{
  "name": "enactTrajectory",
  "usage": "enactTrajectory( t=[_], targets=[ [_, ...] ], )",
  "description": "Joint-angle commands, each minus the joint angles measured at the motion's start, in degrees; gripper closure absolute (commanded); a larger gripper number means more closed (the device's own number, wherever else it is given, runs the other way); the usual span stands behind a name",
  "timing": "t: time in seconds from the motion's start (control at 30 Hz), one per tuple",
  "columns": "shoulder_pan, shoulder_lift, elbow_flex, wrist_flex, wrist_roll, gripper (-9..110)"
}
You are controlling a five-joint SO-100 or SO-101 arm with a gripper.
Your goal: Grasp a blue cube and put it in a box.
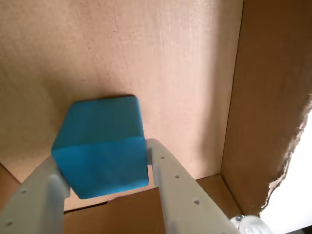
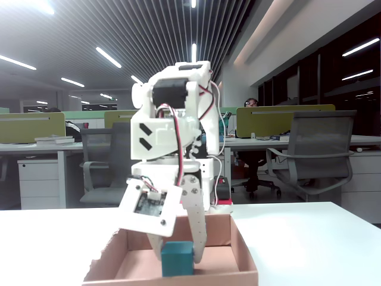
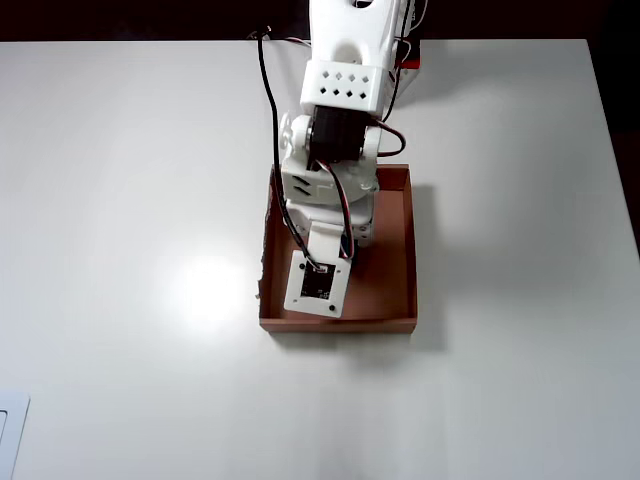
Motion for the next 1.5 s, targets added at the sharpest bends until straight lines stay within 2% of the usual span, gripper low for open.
enactTrajectory(
  t=[0.0,0.2,0.4,0.83,1.47],
  targets=[
    [0.26,0.44,-0.26,-0.53,0.26,88],
    [0.62,0.44,-1.14,0.44,0.26,87],
    [0.53,1.76,-1.67,1.67,0.26,76],
    [0.70,5.10,-1.85,2.90,0.18,67],
    [2.64,23.12,-0.18,8.79,-0.44,66]
  ],
)
